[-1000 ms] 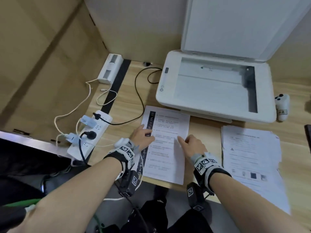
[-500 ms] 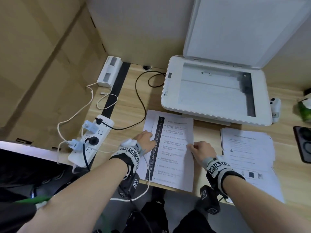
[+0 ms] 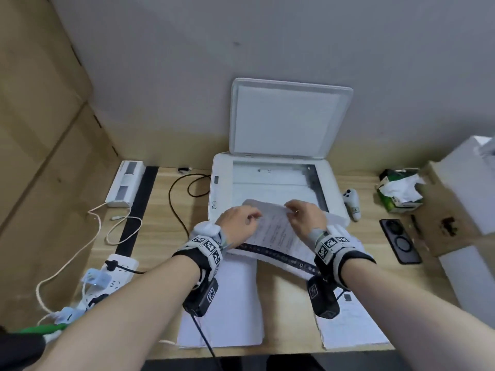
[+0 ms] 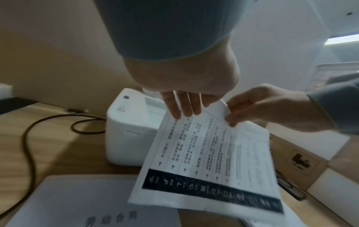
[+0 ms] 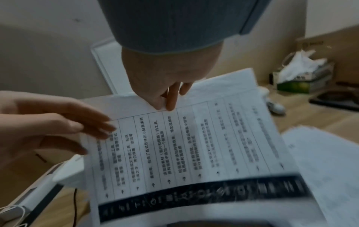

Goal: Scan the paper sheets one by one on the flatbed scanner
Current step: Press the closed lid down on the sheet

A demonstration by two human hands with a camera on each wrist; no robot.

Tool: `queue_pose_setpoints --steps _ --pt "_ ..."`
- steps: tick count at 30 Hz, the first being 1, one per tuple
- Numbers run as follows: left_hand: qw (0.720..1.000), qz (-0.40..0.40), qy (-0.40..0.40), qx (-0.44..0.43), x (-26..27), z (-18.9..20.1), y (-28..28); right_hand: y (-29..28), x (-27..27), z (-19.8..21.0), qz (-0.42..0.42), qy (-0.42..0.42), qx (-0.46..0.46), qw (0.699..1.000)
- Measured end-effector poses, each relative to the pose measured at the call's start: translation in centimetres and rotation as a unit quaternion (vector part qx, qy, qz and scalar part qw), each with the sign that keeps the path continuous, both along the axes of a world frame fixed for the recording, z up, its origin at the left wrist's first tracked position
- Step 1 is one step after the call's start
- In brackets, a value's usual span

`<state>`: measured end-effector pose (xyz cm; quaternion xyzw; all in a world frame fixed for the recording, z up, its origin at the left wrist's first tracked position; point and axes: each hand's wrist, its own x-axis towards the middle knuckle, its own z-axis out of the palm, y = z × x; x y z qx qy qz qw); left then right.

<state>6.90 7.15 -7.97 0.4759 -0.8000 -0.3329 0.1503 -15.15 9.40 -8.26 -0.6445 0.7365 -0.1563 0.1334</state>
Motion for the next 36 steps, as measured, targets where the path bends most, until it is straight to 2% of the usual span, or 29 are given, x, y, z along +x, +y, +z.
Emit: queue_pose_setpoints --steps 3,6,8,11,15,22,36 --pt "0.997 -0.048 -0.046 -0.032 -1.7 -0.7 -1.2 -1.6 0.4 1.2 0.054 -0.018 0.015 0.998" --pt "0.976 -0.101 -0.19 0.013 -2.2 -2.7 -2.7 -2.6 -0.1 0.8 0.082 -0.043 0.091 0.992" --pt "0.964 -0.109 -0.241 0.01 -1.9 -4.1 -3.5 -3.0 -0.8 -0.4 0.078 -0.03 0.112 0.99" --pt "0.963 -0.078 -0.257 -0.01 -2.6 -5.2 -5.2 -4.4 -3.8 -2.8 0.058 0.016 0.135 0.989" --pt "0.964 -0.04 -0.262 -0.037 -3.5 -5.7 -6.4 -5.3 -7.3 -5.9 0.08 0.099 0.145 0.981" --pt "0.944 0.046 -0.318 -0.072 -7.0 -8.0 -10.1 -9.1 -7.7 -8.2 0.045 0.107 0.086 0.989" --pt "0.939 0.06 -0.325 -0.095 -6.5 -8.6 -9.5 -8.3 -6.9 -8.7 0.041 0.1 0.082 0.991"
